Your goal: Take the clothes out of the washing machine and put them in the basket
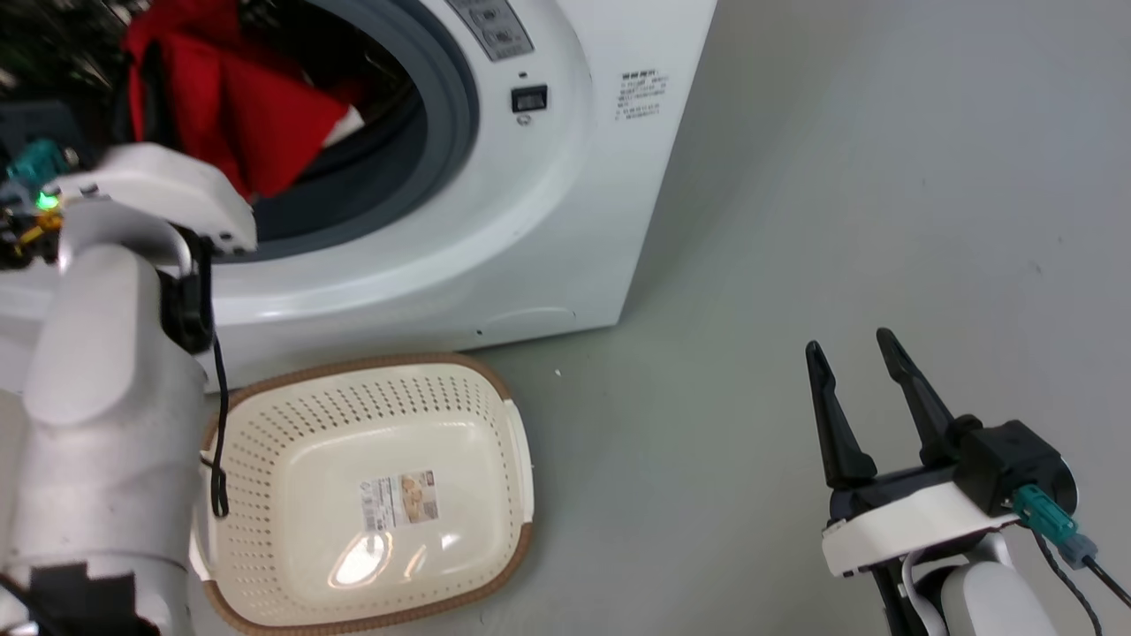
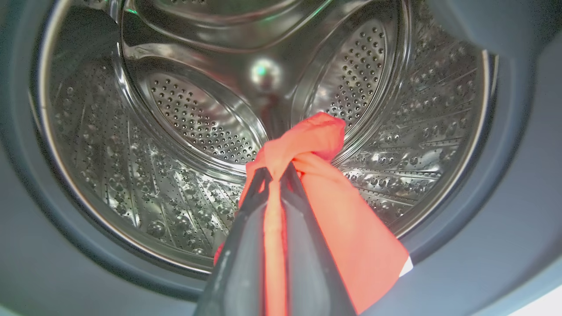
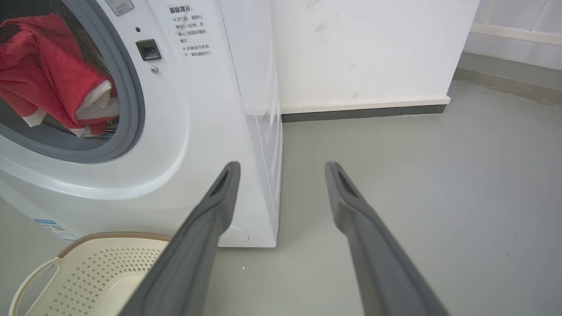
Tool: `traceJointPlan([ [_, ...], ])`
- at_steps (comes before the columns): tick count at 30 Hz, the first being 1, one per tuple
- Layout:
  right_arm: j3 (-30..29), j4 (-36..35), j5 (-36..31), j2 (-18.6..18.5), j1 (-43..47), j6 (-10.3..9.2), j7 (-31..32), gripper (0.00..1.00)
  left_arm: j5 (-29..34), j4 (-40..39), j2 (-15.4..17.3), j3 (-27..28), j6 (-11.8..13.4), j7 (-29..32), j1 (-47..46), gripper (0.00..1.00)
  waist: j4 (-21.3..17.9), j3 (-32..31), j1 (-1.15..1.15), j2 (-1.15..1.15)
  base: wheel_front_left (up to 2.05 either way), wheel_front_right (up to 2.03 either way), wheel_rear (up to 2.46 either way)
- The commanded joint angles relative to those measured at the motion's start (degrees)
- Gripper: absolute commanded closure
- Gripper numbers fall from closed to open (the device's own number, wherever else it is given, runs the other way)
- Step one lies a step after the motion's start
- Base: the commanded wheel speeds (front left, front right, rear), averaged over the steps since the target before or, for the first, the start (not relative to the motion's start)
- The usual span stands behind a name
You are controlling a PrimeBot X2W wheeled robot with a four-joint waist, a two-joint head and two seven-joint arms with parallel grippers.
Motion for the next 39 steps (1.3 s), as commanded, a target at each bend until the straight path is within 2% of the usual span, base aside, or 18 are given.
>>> traceJointPlan([
  [1, -0.4, -0.3, -0.6, 0.1, 1.2, -0.04, 0.4, 0.0, 0.2, -2.2, -1.0, 0.9, -0.2, -0.3, 3.0, 1.0, 1.7, -3.5, 0.01, 0.0, 0.0, 0.0, 0.0],
  [14, -1.7, -3.1, -1.0, 0.1, 6.3, -0.04, 3.4, 0.0, 3.6, -16.5, -7.5, 5.0, -2.1, -0.2, 19.9, 1.0, 5.4, -13.1, 0.01, 0.0, 0.0, 0.0, 0.0],
  [24, -3.2, -5.2, -1.7, 0.1, 9.9, -0.04, 5.1, 0.0, 4.0, -26.0, -12.1, 5.1, -3.4, -0.2, 33.7, 1.0, 8.7, -15.9, 0.01, 0.0, 0.0, 0.0, 0.0],
  [31, -3.0, -5.9, -1.6, 0.1, 11.0, -0.04, 5.7, 0.0, 2.9, -26.1, -13.5, 3.7, -3.5, -0.2, 41.5, 1.0, 9.9, -15.8, 0.01, 0.0, 0.0, 0.0, 0.0],
  [39, -2.5, -7.7, -1.9, 0.1, 8.2, -0.04, 5.8, 0.0, -0.7, -20.7, -14.0, 2.1, -2.9, -0.2, 43.1, 1.0, 9.6, -9.3, 0.01, 0.0, 0.0, 0.0, 0.0],
])
